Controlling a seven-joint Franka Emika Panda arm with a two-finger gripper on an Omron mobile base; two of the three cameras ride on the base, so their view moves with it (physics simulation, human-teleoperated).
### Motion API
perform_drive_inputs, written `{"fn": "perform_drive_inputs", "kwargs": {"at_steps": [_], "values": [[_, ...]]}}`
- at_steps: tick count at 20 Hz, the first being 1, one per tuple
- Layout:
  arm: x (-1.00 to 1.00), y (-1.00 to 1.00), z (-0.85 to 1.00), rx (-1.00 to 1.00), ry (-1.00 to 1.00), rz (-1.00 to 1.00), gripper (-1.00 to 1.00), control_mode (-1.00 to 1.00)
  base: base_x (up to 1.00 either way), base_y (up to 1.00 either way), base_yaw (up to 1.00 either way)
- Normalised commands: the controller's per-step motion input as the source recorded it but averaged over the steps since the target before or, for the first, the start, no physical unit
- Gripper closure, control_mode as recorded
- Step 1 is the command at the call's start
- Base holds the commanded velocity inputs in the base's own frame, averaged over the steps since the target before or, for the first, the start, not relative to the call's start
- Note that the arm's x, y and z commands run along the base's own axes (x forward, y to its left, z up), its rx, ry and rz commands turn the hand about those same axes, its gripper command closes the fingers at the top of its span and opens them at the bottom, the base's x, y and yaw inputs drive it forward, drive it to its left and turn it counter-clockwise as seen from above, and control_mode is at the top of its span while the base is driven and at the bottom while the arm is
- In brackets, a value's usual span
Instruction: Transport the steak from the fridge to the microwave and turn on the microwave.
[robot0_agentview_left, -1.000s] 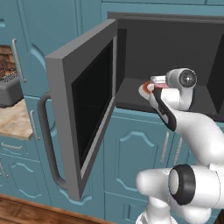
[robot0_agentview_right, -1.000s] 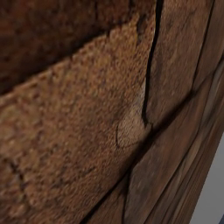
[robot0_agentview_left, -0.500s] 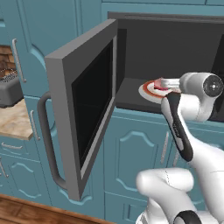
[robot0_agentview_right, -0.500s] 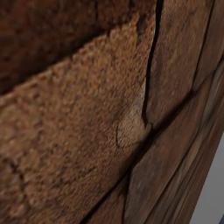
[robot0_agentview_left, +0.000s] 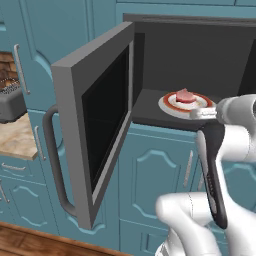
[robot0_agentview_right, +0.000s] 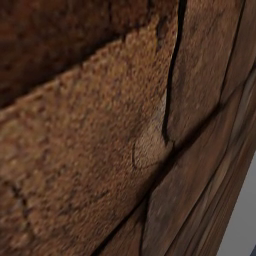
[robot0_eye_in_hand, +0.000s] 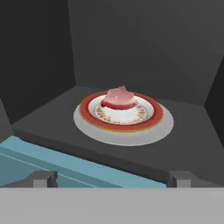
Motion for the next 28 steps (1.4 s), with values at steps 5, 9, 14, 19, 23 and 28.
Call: {"fn": "perform_drive_inputs", "kwargs": {"at_steps": [5,9,14,19,23,28], "values": [[-0.97,0.21,-0.23,0.00,0.01,0.03,-1.00,-1.00,0.00,0.00,0.00],[-0.83,0.24,-0.41,-0.02,0.00,0.04,-1.00,-1.00,0.00,0.00,0.00],[-0.71,0.37,-0.44,-0.06,0.02,0.04,-1.00,-1.00,0.00,0.00,0.00],[-0.48,0.57,-0.47,-0.13,0.01,0.03,-1.00,-1.00,0.00,0.00,0.00],[-0.44,0.33,-0.27,-0.10,-0.01,0.11,-1.00,-1.00,0.00,0.00,0.00],[-0.45,0.34,-0.33,-0.10,-0.01,0.20,-1.00,-1.00,0.00,0.00,0.00]]}}
